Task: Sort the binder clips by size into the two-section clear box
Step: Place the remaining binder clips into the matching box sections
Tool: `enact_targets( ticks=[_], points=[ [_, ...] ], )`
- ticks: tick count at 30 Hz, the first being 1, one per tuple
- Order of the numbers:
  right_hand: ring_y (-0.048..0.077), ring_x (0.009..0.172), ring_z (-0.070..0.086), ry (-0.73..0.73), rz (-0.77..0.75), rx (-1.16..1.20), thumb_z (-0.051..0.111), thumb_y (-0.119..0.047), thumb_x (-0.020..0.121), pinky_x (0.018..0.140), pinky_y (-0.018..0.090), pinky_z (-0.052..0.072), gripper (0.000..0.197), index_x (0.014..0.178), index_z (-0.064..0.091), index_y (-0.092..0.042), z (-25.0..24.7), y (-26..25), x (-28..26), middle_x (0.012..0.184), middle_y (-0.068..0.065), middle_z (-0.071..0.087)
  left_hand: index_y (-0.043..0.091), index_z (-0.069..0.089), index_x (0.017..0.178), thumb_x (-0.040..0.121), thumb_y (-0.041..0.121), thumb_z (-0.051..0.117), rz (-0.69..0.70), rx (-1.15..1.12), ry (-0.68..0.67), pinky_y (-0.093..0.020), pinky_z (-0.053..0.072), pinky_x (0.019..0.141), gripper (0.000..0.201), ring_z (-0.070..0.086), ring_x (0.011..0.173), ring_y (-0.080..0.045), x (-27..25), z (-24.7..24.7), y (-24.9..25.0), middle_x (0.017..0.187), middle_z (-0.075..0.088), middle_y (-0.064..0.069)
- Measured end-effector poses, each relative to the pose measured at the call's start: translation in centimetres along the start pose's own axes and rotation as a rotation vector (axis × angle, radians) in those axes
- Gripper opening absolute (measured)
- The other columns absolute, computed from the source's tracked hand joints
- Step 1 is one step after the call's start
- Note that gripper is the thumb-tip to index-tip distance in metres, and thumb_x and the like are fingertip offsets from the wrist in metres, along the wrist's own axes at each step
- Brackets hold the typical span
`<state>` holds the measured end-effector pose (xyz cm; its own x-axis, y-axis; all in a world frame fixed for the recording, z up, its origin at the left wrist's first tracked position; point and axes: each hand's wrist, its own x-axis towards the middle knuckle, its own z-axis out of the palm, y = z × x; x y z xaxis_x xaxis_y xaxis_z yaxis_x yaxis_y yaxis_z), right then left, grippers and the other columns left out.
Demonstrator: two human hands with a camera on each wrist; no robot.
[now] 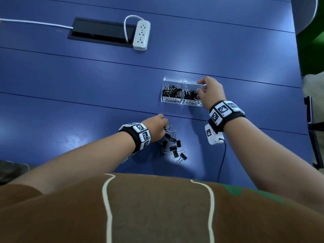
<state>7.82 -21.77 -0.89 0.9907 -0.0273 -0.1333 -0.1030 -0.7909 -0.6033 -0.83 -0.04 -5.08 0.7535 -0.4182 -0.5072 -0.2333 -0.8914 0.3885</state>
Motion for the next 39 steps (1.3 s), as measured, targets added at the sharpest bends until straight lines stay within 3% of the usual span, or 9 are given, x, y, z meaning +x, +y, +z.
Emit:
enact_targets(
  ticks=[4, 8, 11, 15, 19, 23, 31, 34, 39],
  points=[
    [0.014, 0.083, 0.050, -0.058, -0.164, -0.051, 0.054, -0.007, 0.083, 0.077, 0.020, 0.038, 0.014, 0.094, 0.061, -0.012, 1.5, -0.6, -3.6, 0.098, 0.005, 0.058, 0.012, 0.053, 0.107, 0.085, 0.020, 0.054, 0.021, 0.018, 0.001, -0.044, 0.053, 0.075, 0.024, 0.057, 0.081, -0.033, -0.2, 0.3, 0.0, 0.111, 0.047, -0.009],
    [0.016, 0.084, 0.052, -0.529, -0.185, -0.207, 0.059, -0.014, 0.082, 0.086, 0.030, 0.048, 0.015, 0.096, 0.063, -0.017, 4.1, -0.3, -9.0, 0.094, -0.002, 0.054, 0.011, 0.053, 0.106, 0.085, 0.017, 0.055, 0.035, 0.032, -0.008, -0.045, 0.052, 0.078, 0.022, 0.058, 0.088, -0.035, 0.1, 0.2, 0.1, 0.113, 0.046, -0.011],
    [0.023, 0.093, 0.054, -0.641, -0.139, -0.232, 0.066, -0.016, 0.079, 0.086, 0.032, 0.046, 0.028, 0.105, 0.060, -0.012, 5.6, 0.9, -11.2, 0.109, 0.005, 0.052, 0.010, 0.053, 0.106, 0.086, 0.018, 0.059, 0.024, 0.013, -0.005, -0.045, 0.051, 0.083, 0.022, 0.058, 0.091, -0.035, 0.3, -0.1, 0.2, 0.114, 0.047, -0.011],
    [0.024, 0.090, 0.055, -0.554, -0.105, -0.188, 0.067, -0.017, 0.079, 0.084, 0.032, 0.047, 0.026, 0.103, 0.061, -0.009, 6.5, 1.6, -12.2, 0.110, 0.007, 0.050, 0.010, 0.051, 0.104, 0.086, 0.018, 0.062, 0.017, -0.002, 0.010, -0.042, 0.050, 0.085, 0.023, 0.057, 0.094, -0.030, 0.5, -0.5, 0.6, 0.112, 0.052, -0.010],
    [0.020, 0.077, 0.048, -0.474, -0.055, -0.092, 0.065, -0.013, 0.076, 0.074, 0.030, 0.045, 0.016, 0.083, 0.051, -0.016, 6.4, 1.8, -12.5, 0.091, 0.001, 0.048, 0.014, 0.047, 0.096, 0.088, 0.014, 0.056, -0.005, -0.041, 0.012, -0.041, 0.049, 0.080, 0.012, 0.057, 0.090, -0.031, 0.6, -0.8, 0.9, 0.102, 0.060, -0.010],
    [0.019, 0.070, 0.050, -0.385, 0.097, 0.012, 0.063, -0.011, 0.078, 0.066, 0.025, 0.038, 0.015, 0.080, 0.049, -0.017, 5.5, 2.7, -12.0, 0.075, -0.004, 0.051, 0.014, 0.053, 0.099, 0.089, 0.009, 0.048, -0.036, -0.132, 0.049, -0.041, 0.050, 0.080, 0.013, 0.058, 0.091, -0.028, 1.2, -1.4, 1.6, 0.104, 0.062, -0.006],
    [0.022, 0.072, 0.058, -0.109, 0.191, 0.151, 0.064, -0.016, 0.080, 0.069, 0.030, 0.049, 0.013, 0.076, 0.055, -0.024, 1.4, 4.4, -8.0, 0.081, 0.008, 0.064, 0.015, 0.057, 0.090, 0.086, 0.008, 0.053, -0.040, -0.341, 0.220, -0.032, 0.048, 0.068, 0.009, 0.055, 0.073, -0.023, 4.8, -5.6, 5.1, 0.085, 0.061, -0.003],
    [0.024, 0.066, 0.057, 0.002, 0.208, 0.232, 0.065, -0.014, 0.079, 0.067, 0.044, 0.058, 0.012, 0.077, 0.059, -0.024, -0.6, 4.2, -5.8, 0.069, 0.000, 0.054, 0.010, 0.061, 0.097, 0.086, 0.007, 0.052, -0.046, -0.321, 0.320, -0.026, 0.040, 0.068, 0.015, 0.057, 0.080, -0.025, 6.8, -7.4, 6.3, 0.090, 0.064, -0.007],
    [0.024, 0.073, 0.059, 0.074, 0.113, 0.178, 0.060, -0.015, 0.080, 0.081, 0.043, 0.055, 0.014, 0.091, 0.065, -0.021, -2.5, 3.4, -2.5, 0.080, 0.000, 0.054, 0.007, 0.061, 0.101, 0.084, 0.001, 0.048, -0.028, -0.156, 0.347, -0.034, 0.046, 0.076, 0.022, 0.059, 0.097, -0.035, 9.8, -8.4, 7.3, 0.107, 0.063, -0.017]
  ],
)
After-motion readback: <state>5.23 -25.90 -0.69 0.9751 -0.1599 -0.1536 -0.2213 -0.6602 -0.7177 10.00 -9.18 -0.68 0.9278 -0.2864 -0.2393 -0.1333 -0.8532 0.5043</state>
